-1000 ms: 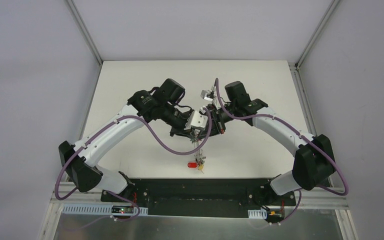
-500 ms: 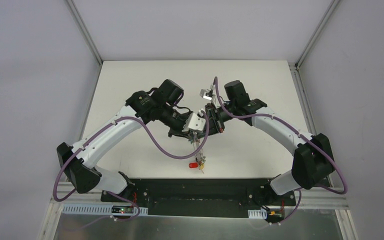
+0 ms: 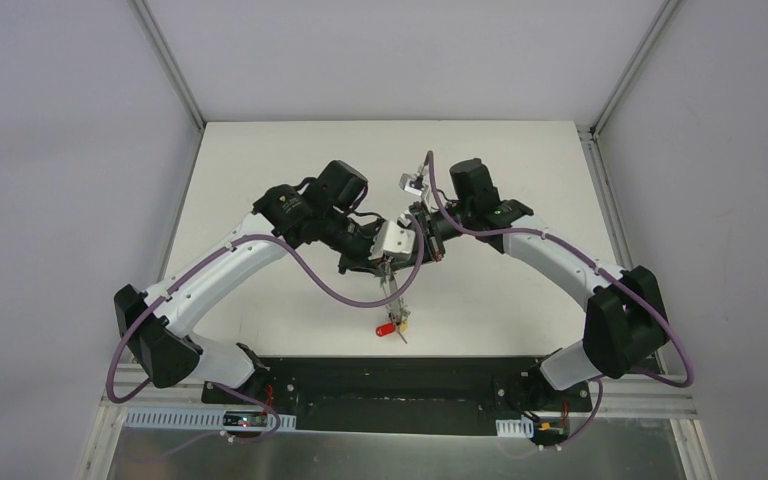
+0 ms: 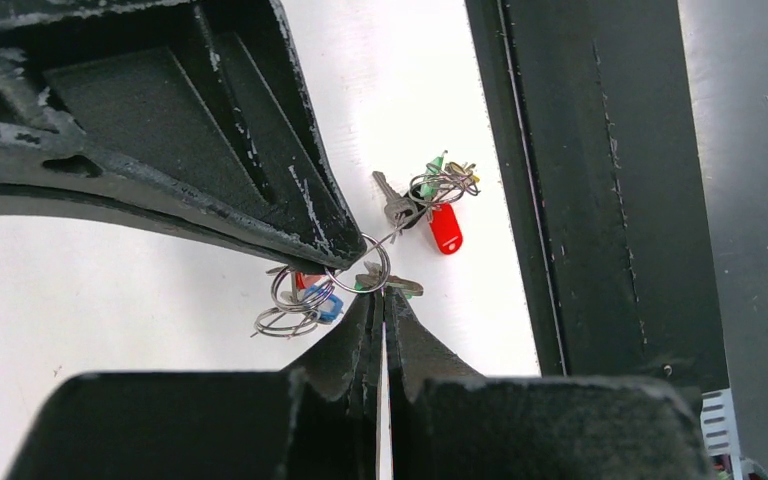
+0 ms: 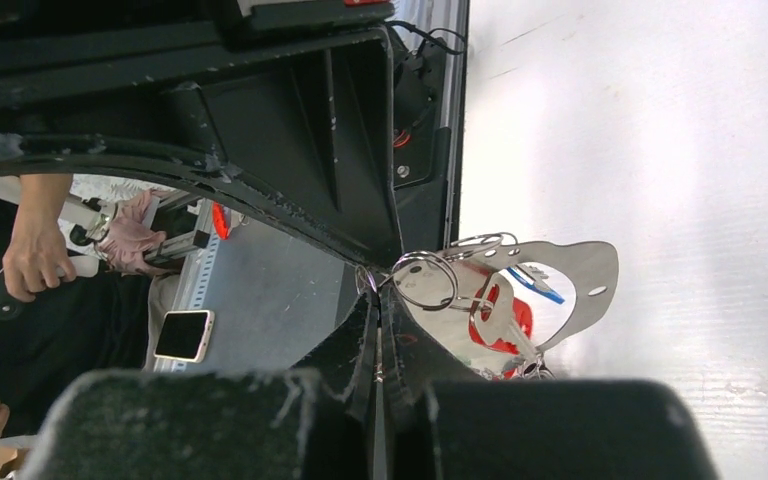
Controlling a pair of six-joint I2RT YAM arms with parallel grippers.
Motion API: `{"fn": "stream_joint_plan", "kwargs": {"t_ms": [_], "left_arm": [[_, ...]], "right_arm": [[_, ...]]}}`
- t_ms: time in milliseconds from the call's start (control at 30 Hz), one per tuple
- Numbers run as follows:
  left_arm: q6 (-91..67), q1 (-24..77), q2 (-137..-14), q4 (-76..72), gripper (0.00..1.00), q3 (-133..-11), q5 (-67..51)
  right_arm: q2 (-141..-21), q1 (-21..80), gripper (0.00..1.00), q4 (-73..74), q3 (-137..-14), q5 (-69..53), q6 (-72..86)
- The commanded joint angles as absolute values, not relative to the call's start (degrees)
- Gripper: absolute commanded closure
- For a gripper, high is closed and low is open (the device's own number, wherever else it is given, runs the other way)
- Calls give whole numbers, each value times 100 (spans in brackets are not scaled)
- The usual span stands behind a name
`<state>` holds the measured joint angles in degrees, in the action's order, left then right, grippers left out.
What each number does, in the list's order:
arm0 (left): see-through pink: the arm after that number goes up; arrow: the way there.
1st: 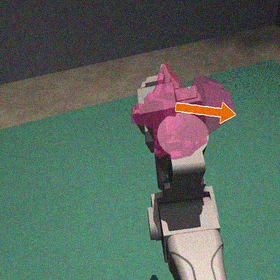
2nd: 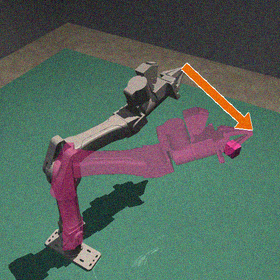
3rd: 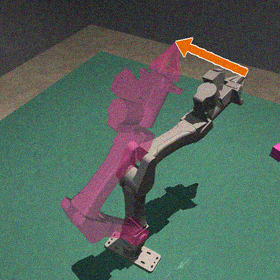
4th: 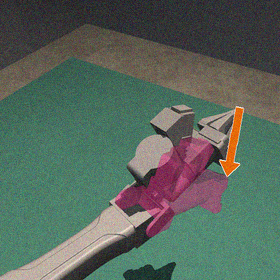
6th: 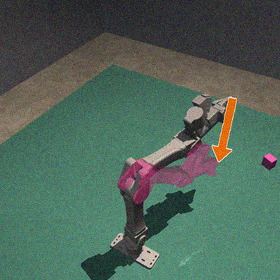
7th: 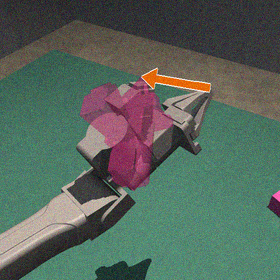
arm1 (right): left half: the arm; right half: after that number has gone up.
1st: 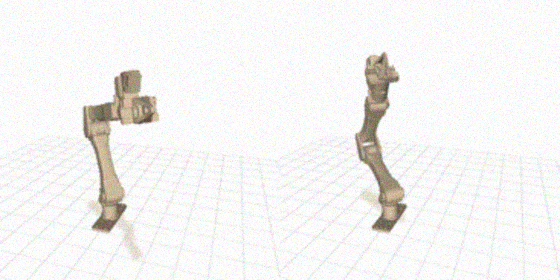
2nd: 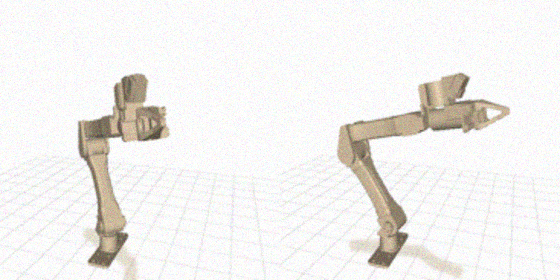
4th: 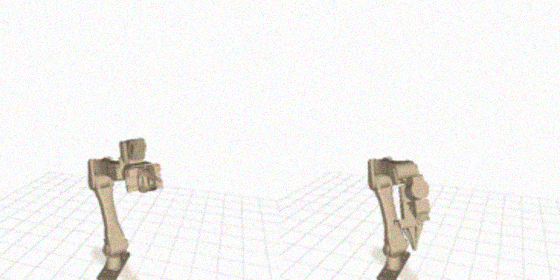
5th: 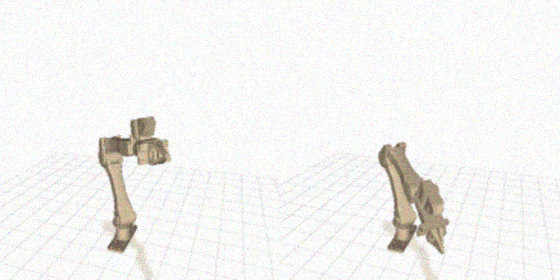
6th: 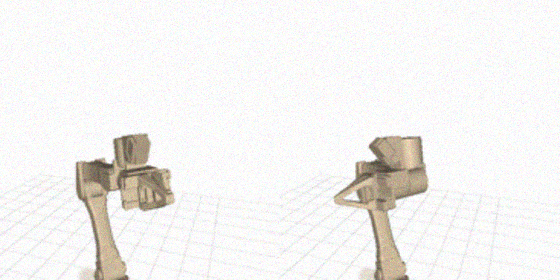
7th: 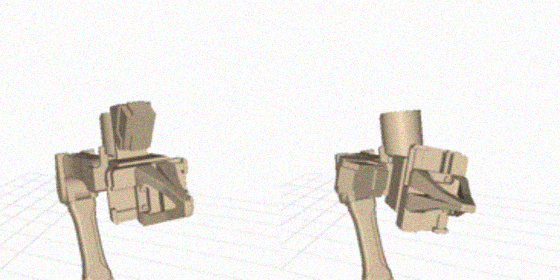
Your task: Put the keys on the keyring
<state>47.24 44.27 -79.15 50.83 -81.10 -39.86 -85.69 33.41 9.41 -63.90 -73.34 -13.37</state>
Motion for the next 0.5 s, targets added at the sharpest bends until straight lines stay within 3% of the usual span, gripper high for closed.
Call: {"fn": "stream_joint_plan", "kwargs": {"t_ms": [0,467], "left_arm": [[4301,4490,-7733,4746,100,-8081,-3991],[3196,4482,-7918,4272,99,-8199,-3110]], "right_arm": [[-8371,3307,100,185,-6369,-6982,-896],[-8216,3041,100,-1283,-5955,-6730,615]]}}
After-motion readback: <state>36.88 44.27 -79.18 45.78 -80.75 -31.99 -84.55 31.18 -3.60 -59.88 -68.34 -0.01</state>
